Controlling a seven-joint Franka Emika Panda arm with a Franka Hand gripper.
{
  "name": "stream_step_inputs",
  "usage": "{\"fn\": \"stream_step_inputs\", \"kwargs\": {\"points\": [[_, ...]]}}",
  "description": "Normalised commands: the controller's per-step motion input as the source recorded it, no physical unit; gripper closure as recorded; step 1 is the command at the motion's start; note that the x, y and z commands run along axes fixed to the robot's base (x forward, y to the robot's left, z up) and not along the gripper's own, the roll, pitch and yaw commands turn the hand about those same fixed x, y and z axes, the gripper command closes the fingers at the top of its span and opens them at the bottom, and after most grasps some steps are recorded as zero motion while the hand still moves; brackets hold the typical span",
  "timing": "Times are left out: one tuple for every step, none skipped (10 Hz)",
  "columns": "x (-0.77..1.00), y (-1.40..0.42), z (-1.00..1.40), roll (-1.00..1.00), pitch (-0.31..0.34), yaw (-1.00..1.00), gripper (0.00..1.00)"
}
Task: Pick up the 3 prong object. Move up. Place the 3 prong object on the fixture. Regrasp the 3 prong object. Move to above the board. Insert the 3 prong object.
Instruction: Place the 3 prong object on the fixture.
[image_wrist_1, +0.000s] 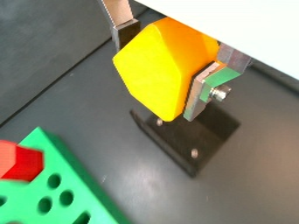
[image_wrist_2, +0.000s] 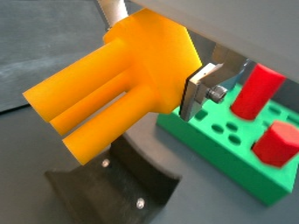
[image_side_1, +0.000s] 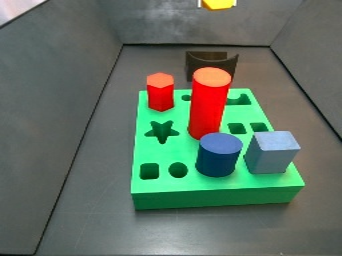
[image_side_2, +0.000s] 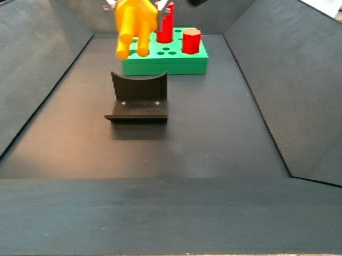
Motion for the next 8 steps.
{"fn": "stream_step_inputs", "kwargs": {"points": [[0.06, 0.04, 0.01, -1.00, 0.036, -0.10, 1.00], [0.02, 0.03, 0.02, -1.00, 0.015, -0.11, 1.00], [0.03, 0.03, 0.00, -0.78, 0.002, -0.10, 1.00], [0.05, 0.04, -0.01, -0.52, 0.017, -0.09, 1.00], [0.06, 0.04, 0.00, -0.40, 0.025, -0.08, 1.00], [0.05, 0.02, 0.00, -0.24, 0.025, -0.06, 1.00], [0.12, 0.13, -1.00, -1.00, 0.183, -0.05, 1.00], [0.13, 0.14, -1.00, -1.00, 0.184, -0.07, 1.00]]}}
